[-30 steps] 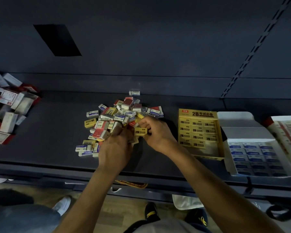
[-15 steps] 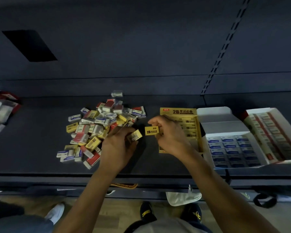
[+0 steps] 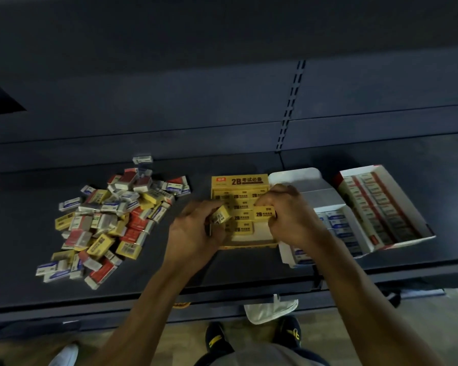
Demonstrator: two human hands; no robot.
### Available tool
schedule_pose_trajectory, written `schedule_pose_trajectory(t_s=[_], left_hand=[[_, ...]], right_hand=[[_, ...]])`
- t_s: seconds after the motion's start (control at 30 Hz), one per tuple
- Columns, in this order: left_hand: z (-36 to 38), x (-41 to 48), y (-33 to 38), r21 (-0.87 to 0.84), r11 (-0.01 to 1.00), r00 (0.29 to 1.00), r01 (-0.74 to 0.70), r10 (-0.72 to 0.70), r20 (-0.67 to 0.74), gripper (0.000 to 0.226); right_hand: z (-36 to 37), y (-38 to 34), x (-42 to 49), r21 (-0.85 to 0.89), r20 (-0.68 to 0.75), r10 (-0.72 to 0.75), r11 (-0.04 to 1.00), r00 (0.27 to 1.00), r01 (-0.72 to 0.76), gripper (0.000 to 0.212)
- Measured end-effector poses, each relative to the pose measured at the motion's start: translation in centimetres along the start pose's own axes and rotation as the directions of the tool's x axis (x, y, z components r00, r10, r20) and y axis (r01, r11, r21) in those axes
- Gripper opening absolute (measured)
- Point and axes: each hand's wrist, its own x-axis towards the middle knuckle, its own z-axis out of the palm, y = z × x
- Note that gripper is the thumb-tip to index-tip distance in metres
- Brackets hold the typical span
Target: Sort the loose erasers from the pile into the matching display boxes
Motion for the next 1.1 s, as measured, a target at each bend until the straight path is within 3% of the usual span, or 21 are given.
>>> schedule_pose_trajectory(t_s=[0.2, 0.3, 0.7, 0.9, 1.1], left_hand=[[0.6, 0.5, 1.7, -0.044, 0.997, 0.997, 0.061, -0.059, 0.052, 0.040], [0.9, 0.5, 1.9, -0.059, 0.997, 0.998, 0.045, -0.042, 0.050, 0.044], [1.2, 0.1, 2.0, -0.109, 0.992, 0.998, 0.065, -0.065, 0.000, 0.026], [1.4, -0.3, 1.7, -0.144, 0.986, 0.996, 0.084, -0.085, 0.000, 0.032], [1.8, -0.3, 1.4, -0.100, 0.993, 0.996, 0.069, -0.063, 0.064, 0.029]], right_hand=[[0.5, 0.9, -0.3, -0.094, 0.079, -0.054, 0.994, 0.995, 0.061, 0.040], [0.6, 0.5, -0.3, -0.086, 0.063, -0.076, 0.993, 0.995, 0.081, 0.033], [1.8, 0.4, -0.5, -0.154, 0.013, -0.074, 0.985, 0.997, 0.076, 0.015], [2.0, 0.8, -0.2, -0.112, 0.009, -0.103, 0.988, 0.995, 0.103, 0.015], [1.5, 1.2, -0.4, 0.003, -0.081, -0.043, 0.999, 0.996, 0.043, 0.024]])
